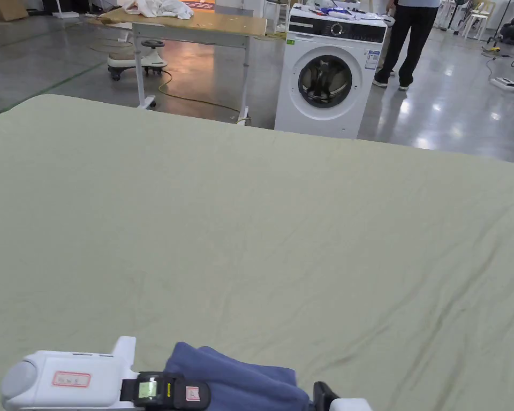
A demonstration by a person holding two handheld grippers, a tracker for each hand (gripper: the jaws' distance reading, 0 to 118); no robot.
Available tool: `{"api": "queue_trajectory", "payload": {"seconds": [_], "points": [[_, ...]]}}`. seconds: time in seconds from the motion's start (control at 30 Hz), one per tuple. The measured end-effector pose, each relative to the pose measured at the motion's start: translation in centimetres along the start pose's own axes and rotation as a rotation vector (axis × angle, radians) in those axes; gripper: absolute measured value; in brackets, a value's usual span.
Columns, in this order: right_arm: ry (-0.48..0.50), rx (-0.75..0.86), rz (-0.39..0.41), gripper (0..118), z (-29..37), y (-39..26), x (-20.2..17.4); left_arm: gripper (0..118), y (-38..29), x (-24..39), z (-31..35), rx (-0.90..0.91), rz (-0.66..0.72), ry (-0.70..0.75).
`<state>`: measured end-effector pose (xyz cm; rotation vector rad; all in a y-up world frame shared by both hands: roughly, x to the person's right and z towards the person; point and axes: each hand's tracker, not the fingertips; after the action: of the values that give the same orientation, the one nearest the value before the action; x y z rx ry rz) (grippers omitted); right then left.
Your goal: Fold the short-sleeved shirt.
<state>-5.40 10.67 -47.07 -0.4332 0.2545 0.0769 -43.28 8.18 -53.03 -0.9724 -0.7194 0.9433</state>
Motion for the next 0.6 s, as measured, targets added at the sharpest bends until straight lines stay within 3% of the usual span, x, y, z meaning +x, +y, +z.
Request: {"api": "queue_trajectory", "payload": {"seconds": [0.3, 0.43, 0.6], "points": [[-0.08, 0.129, 0.0, 0, -1.9, 7.5, 5.3, 18, 4.8, 2.3, 15.4, 0.125, -0.102, 0.233], [-0.124, 0.172, 0.008, 0, -2.3, 9.9, 7.5, 18, 8.5, 0.5, 24.0, 0.191, -0.087, 0.366], [-0.171, 0.196, -0.009, 0, -2.4, 11.3, 9.6, 18, 10.6, 1.4, 30.4, 0.242, -0.052, 0.518]]}}
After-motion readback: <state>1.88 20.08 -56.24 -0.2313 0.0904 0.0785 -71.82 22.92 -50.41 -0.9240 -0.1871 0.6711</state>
